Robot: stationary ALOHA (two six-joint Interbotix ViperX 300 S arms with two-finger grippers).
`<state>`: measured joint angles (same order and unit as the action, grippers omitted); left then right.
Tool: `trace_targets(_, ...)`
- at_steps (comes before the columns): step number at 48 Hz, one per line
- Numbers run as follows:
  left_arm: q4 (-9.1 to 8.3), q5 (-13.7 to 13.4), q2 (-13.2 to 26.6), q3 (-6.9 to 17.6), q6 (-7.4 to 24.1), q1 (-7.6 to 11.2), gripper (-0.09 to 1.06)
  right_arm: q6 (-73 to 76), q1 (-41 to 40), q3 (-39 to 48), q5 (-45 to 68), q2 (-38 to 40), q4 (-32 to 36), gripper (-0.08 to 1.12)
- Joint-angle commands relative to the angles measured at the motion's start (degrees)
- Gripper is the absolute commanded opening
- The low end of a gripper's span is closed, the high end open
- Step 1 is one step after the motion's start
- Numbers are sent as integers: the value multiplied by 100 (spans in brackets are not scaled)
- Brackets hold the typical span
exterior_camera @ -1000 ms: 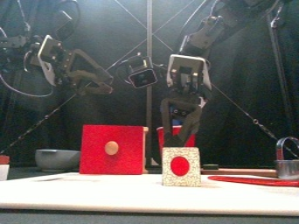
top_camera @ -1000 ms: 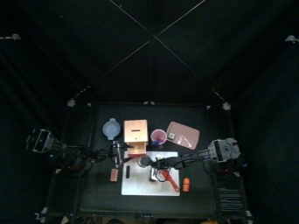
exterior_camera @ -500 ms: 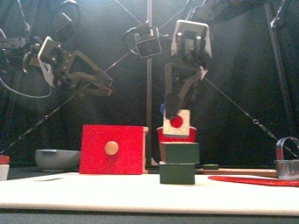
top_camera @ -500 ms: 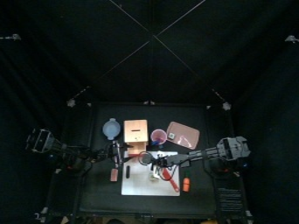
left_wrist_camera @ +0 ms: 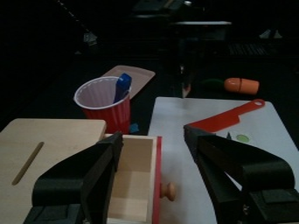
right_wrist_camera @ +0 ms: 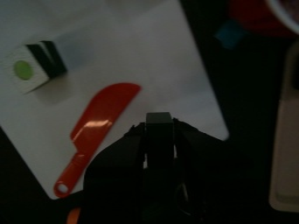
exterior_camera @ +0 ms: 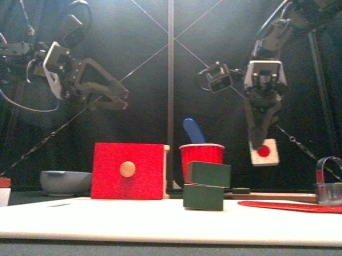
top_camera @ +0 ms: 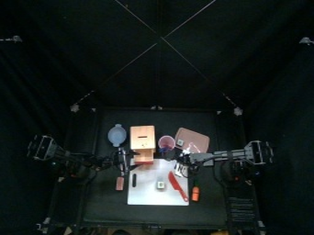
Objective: Place sushi on board then cut the sushi with the knife then place the pieces on the plate
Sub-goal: Place the 4 sushi pieces on the plate
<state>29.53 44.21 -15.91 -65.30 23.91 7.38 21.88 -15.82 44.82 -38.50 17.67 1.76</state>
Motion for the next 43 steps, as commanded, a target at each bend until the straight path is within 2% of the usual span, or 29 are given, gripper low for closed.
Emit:
trace_targets(1,-18,53,-9,62,0,9,92,0,-923,272,299,290,62,32)
trace_targets(6,-18,53,-18,62,-9,0,92,18,-1617,360,606,185,-141,32)
trace_targets(12,-18,62,-18,62,-9,9,92,0,-1978,316,1169,-176,-642,33)
trace_targets(17,-26,62,-9,62,-9,9,92,-26,-2188,220,1415,-519,-694,37)
trace_targets(20,-26,62,-9,44,-9,9,93,-149,-2206,141,1468,-694,-501,47)
trace_targets(23,-9,62,-9,9,-9,9,93,9,-2206,79,1441,-800,-185,62)
trace_targets(29,-18,62,-9,0,-18,9,92,0,-2338,70,1441,-844,-211,87)
trace_targets(32,-18,62,-9,0,-18,26,92,0,-2347,79,1433,-844,-229,91)
trace_targets(39,18,62,-9,9,-18,26,92,0,-2294,88,1266,-624,-237,91)
trace_targets(43,35,62,-9,9,-18,35,92,-9,-1916,132,1081,-378,-202,91)
